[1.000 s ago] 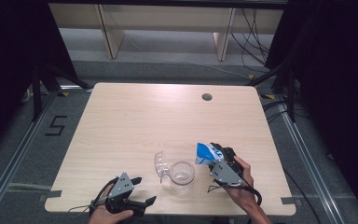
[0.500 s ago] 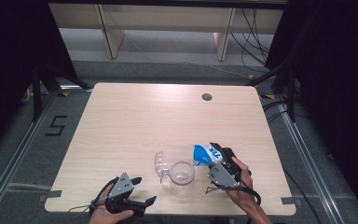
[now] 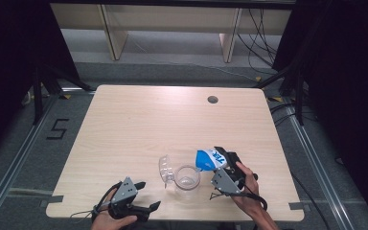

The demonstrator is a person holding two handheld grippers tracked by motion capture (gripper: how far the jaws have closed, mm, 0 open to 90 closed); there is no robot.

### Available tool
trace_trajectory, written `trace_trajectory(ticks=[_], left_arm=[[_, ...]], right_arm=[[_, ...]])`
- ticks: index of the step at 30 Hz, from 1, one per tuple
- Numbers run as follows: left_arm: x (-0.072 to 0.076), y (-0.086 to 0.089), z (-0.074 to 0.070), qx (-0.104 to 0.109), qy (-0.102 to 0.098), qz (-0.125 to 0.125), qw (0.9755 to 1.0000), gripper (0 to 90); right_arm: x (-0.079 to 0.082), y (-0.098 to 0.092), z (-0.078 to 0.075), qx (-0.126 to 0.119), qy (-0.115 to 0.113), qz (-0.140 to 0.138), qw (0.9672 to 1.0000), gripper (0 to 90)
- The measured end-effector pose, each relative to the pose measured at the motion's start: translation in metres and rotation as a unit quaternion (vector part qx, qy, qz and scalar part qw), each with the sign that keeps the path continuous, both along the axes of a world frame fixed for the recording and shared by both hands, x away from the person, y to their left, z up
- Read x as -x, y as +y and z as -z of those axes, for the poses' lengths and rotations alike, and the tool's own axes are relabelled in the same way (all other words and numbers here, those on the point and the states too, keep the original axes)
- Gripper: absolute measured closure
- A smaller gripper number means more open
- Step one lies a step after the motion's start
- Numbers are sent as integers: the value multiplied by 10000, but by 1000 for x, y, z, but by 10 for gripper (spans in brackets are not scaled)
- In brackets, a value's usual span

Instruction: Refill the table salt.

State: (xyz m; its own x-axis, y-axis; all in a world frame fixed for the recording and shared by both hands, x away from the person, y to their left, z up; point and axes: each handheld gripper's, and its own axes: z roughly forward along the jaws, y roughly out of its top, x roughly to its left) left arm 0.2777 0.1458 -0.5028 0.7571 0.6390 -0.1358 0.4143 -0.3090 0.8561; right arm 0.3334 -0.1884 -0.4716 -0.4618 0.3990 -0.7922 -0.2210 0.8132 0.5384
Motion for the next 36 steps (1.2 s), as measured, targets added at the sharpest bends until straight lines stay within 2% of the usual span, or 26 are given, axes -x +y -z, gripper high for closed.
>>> trace_trajectory(ticks=[5, 6, 9, 10, 14, 15, 20, 22, 28, 34, 36], left_arm=[[0, 0, 0, -18, 24, -38, 10000, 150], [0, 0, 0, -14, 13, -22, 10000, 151], [0, 0, 0, -25, 6, -21, 10000, 150], [0, 0, 0, 10, 22, -14, 10000, 150], [0, 0, 0, 5, 18, -25, 10000, 151], [0, 0, 0, 7, 15, -26, 10000, 150], [0, 0, 0, -1, 23, -26, 10000, 151], [0, 0, 0, -28, -5, 7, 10000, 150], [0, 0, 0, 7, 17, -28, 10000, 151], [0, 0, 0, -21, 20, -29, 10000, 151], [0, 0, 0, -10, 21, -27, 10000, 151]], right_arm=[[0, 0, 0, 15, -5, 22, 10000, 460], [-1, 0, -1, 159, -106, -27, 9998, 460], [-1, 0, -1, 162, -112, -22, 9998, 460], [1, 1, 1, 94, -59, 50, 9999, 460], [1, 1, 1, 129, -80, 55, 9999, 460], [0, 1, 0, 247, -160, -12, 9996, 461], [0, 2, 0, 253, -153, -15, 9996, 461], [1, 2, 1, 181, -76, 45, 9998, 461], [-1, 3, 2, 355, -254, -8, 9990, 461], [2, 5, 3, 442, -275, 57, 9986, 462], [1, 5, 3, 503, -345, 2, 9981, 462]])
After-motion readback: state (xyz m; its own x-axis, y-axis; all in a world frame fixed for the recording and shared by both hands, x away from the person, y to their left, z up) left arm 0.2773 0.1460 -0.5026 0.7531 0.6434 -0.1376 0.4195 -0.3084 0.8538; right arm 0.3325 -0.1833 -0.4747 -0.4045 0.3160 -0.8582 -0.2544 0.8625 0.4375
